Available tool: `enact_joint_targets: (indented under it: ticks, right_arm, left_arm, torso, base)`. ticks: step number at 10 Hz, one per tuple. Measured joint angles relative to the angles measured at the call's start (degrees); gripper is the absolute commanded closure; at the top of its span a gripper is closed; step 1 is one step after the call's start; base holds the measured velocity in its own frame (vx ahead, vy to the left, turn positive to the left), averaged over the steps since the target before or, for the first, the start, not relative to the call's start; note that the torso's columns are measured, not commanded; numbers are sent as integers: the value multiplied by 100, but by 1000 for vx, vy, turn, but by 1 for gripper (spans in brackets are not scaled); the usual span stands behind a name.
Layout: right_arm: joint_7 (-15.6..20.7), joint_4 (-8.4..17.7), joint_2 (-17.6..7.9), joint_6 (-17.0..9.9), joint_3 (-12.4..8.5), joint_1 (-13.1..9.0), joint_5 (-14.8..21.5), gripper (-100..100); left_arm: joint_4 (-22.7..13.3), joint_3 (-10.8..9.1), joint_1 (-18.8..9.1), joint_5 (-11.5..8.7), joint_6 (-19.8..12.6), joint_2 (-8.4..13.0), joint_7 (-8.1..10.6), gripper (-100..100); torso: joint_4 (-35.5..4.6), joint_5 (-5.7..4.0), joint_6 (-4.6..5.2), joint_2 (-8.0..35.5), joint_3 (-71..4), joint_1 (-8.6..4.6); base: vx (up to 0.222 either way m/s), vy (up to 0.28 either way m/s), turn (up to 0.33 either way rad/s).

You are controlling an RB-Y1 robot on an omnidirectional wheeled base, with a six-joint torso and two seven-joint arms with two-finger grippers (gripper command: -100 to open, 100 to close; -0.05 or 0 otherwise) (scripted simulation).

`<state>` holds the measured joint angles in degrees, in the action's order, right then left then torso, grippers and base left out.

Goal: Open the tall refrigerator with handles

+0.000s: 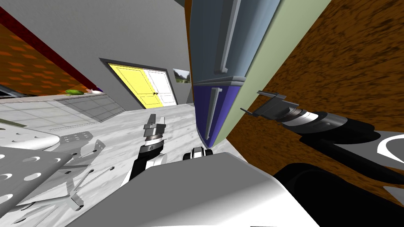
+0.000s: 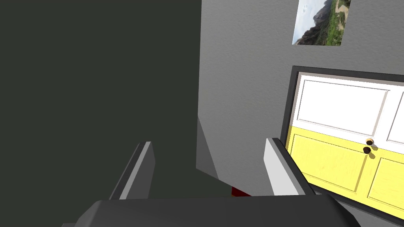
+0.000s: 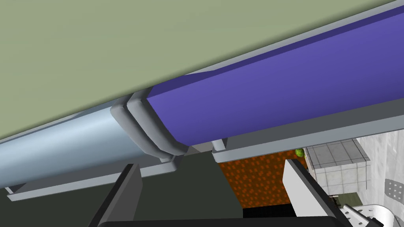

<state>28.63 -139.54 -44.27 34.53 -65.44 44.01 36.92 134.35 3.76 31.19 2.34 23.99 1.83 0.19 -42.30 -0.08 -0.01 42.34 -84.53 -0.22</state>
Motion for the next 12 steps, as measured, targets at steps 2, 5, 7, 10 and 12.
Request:
enact_joint_targets:
  ticks: [2, 5, 7, 10, 12]
  right_arm:
    - [10, 8, -27, 4, -48, 13, 15, -100]
    - [10, 7, -32, 3, -56, 16, 17, -100]
    - [10, 8, -32, 4, -56, 16, 17, -100]
    - [10, 7, -32, 4, -57, 16, 17, -100]
    - [41, 17, -169, 7, -271, 79, 80, -100]
  left_arm:
    - [0, 0, 0, 0, 0, 0, 0, 0]
    - [0, 0, 0, 0, 0, 0, 0, 0]
    - [0, 0, 0, 0, 0, 0, 0, 0]
    - [0, 0, 0, 0, 0, 0, 0, 0]
    - [0, 1, 1, 0, 0, -1, 0, 0]
  torso:
    - [3, 10, 1, -8, -6, 26]
    - [1, 7, 1, -4, -3, 19]
    - [2, 8, 1, -5, -4, 22]
    - [1, 6, 0, -2, -2, 15]
    - [3, 14, 1, -11, -7, 42]
  base:
    - [8, 11, -32]
    - [-1, -2, 5]
    - [4, 6, -16]
    - [1, 3, -5]
    - [23, 71, -80]
